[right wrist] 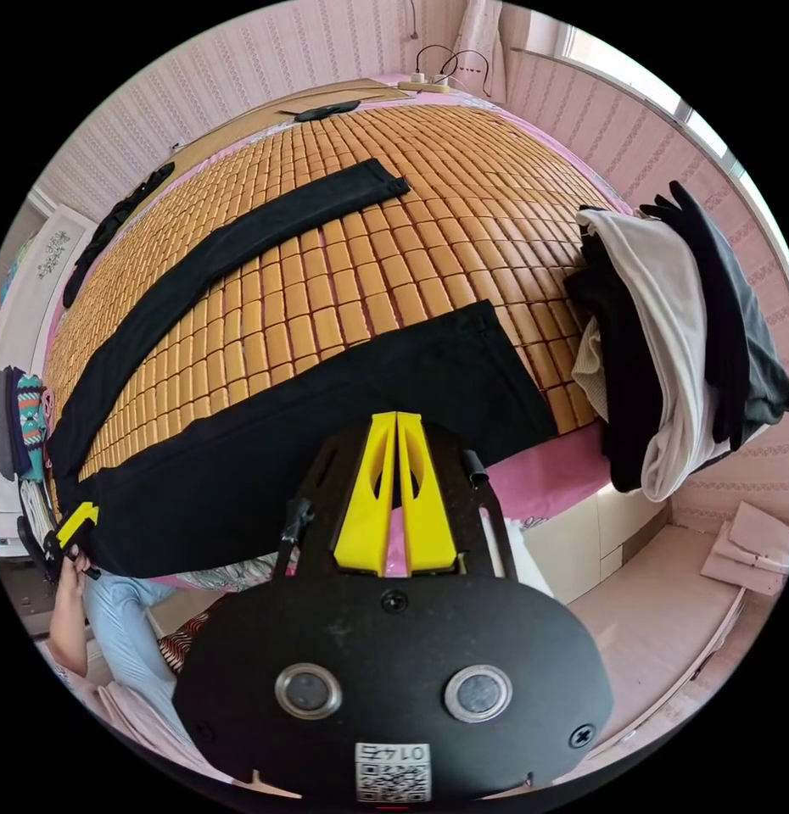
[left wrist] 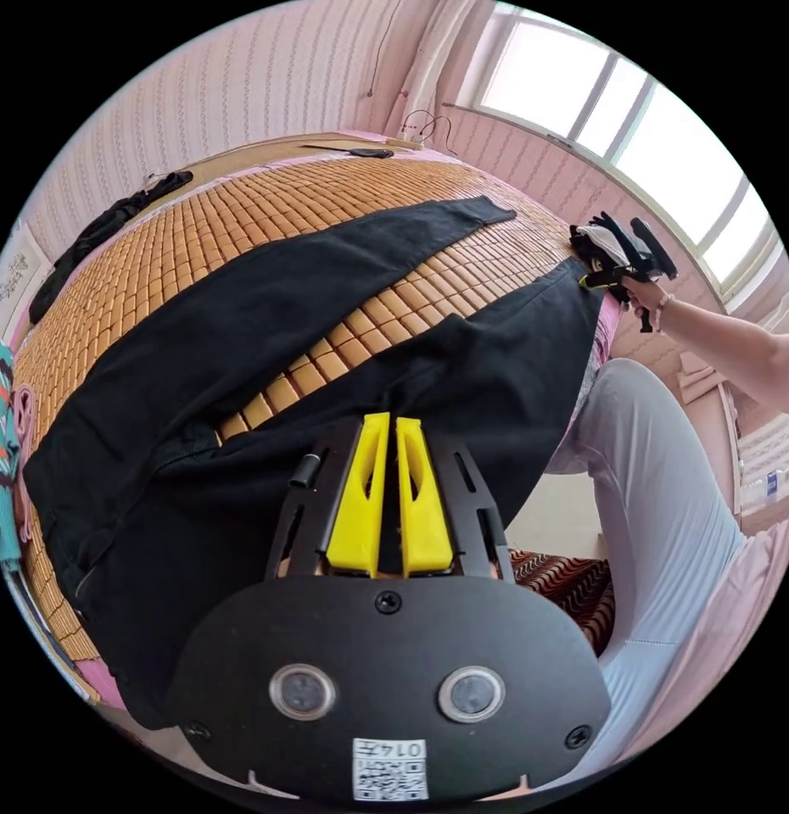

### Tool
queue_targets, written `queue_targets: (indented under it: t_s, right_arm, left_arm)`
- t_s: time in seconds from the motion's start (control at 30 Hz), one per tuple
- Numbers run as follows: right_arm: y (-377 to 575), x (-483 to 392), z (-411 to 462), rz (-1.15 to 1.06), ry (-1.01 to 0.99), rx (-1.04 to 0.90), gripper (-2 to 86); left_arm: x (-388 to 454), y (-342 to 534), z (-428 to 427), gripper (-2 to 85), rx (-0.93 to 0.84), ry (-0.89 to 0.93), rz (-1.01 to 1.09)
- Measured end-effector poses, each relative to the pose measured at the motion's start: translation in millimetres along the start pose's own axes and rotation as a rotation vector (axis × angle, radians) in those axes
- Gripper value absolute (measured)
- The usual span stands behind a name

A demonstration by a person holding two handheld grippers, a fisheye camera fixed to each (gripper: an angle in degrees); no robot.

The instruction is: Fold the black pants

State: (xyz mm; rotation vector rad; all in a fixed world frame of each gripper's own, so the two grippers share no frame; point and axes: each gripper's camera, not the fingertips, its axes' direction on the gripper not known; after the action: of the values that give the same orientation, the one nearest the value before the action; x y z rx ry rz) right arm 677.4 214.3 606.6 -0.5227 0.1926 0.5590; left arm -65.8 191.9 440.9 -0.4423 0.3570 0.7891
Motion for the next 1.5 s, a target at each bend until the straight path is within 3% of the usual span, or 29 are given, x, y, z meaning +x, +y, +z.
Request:
queue_targets:
  t_s: [0.13, 0.2, 0.33, 0.47, 0.6, 0.8, 1.0, 1.1, 1.23, 1.3, 1.5]
  right_arm:
    - [-4.2, -23.3, -0.3, 0.015, 0.024, -0.018, -0.7]
    - [-6.2, -63.0, -10.4, -0.097, 0.061, 0.023, -0.6]
    - [-15.8, -158.4, -23.0, -0.377, 0.054, 0.097, 0.6]
    - [-28.2, -317.2, -25.8, -0.753, -0.091, 0.125, 5.2]
    - [-15.1, -483.6, -22.4, -1.066, -0.236, 0.14, 6.4]
    - [18.9, -666.2, -5.3, -1.337, -0.32, 0.095, 9.7]
    - [60.1, -771.4, 15.6, -1.504, -0.357, -0.049, 11.0]
    - [74.7, -797.9, 25.3, -1.527, -0.29, -0.028, 10.9]
    - [77.4, -813.5, 42.9, -1.512, -0.258, -0.076, 10.4]
    - [72.5, -812.6, 47.5, -1.505, -0.31, -0.091, 8.3]
    - [61.3, -813.7, 55.8, -1.485, -0.318, -0.126, 1.4]
  left_arm:
    - [-30.7, 19.7, -21.3, -0.1, 0.074, 0.153, -0.158]
    - [-46.2, 37.3, -47.2, 0.7, 0.153, 0.151, -0.226]
    - [-98.7, 107.5, -123.2, 4.7, 0.27, 0.012, -0.445]
    - [-152.9, 204.9, -181.8, 7.4, 0.243, -0.23, -0.721]
    - [-174.7, 266.2, -207.9, 8.4, 0.248, -0.28, -0.837]
    - [-186.5, 295.8, -203.7, 9.8, 0.243, -0.198, -0.797]
    - [-185.9, 280.9, -229.0, 8.0, 0.231, -0.17, -0.649]
    - [-177.7, 272.7, -245.2, 7.9, 0.313, -0.271, -0.565]
    - [-199.7, 264.6, -202.7, 10.1, 0.065, -0.13, -0.567]
    - [-196.1, 268.2, -198.9, 9.9, 0.069, -0.168, -0.546]
    - [-197.4, 269.9, -204.2, 0.3, 0.055, -0.119, -0.519]
